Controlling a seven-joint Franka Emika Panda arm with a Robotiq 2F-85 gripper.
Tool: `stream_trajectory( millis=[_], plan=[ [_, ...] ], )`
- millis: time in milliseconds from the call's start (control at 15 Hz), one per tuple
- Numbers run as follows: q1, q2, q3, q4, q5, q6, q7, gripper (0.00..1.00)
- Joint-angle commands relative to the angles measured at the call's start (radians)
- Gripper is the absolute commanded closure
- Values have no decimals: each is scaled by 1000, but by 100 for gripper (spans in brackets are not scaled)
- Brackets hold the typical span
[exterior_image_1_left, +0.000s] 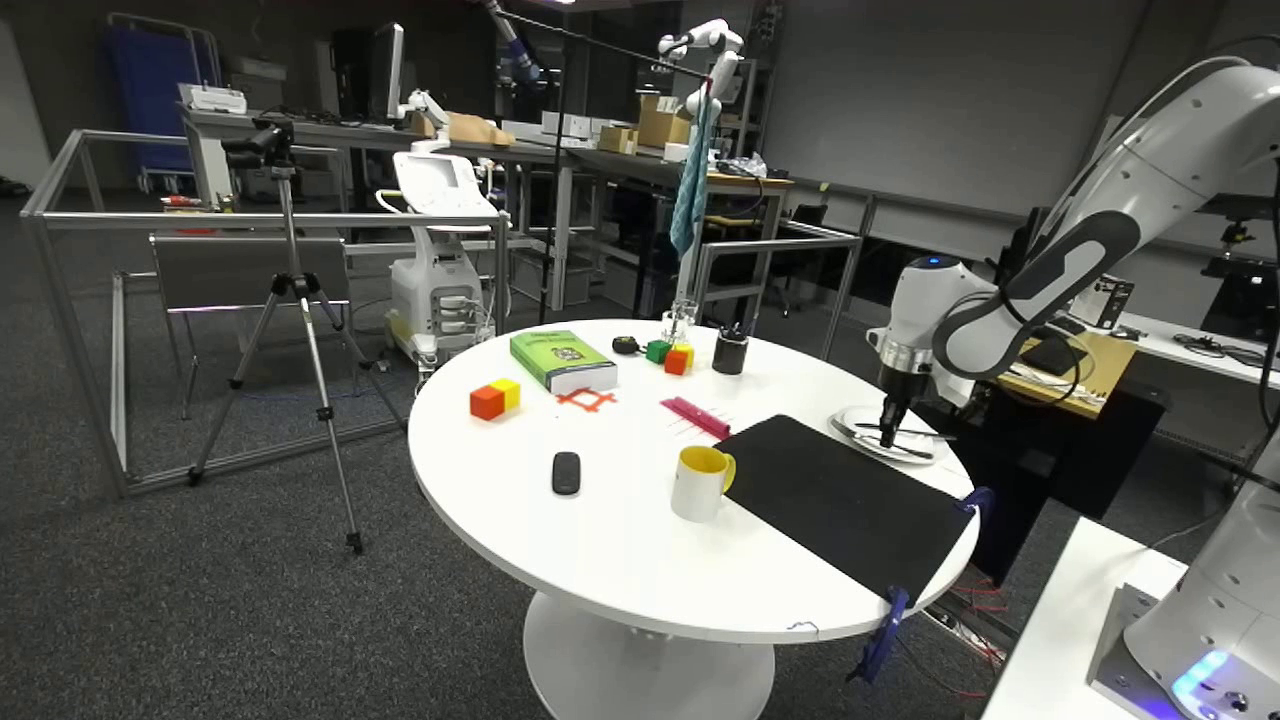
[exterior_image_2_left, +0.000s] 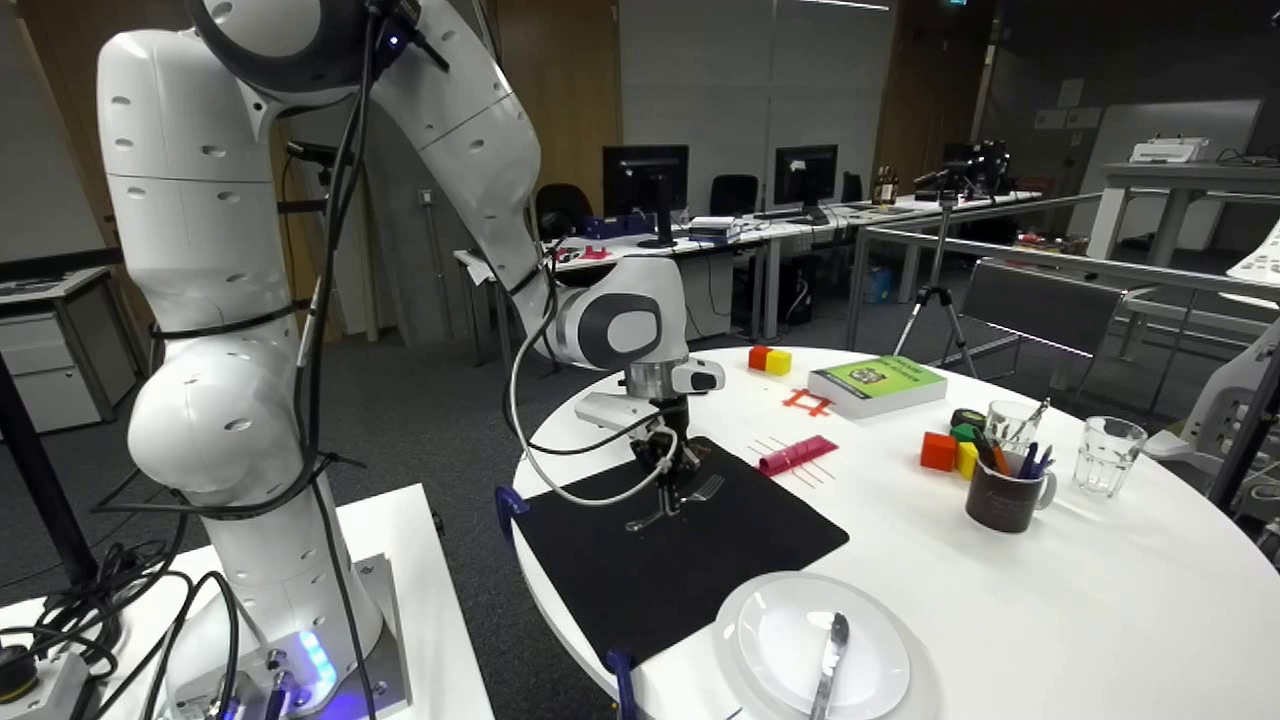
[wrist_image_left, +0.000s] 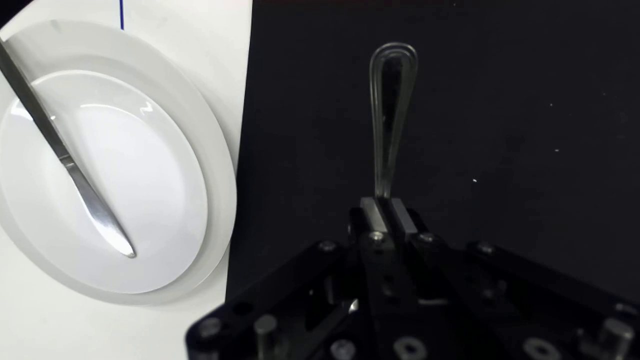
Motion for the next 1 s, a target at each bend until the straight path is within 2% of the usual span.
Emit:
stream_trajectory(
  millis=[0, 933],
  plan=[
    [-3, 14, -7, 4, 4, 16, 3, 98],
    [-26, 93, -47, -8, 50, 203, -25, 98]
  ],
)
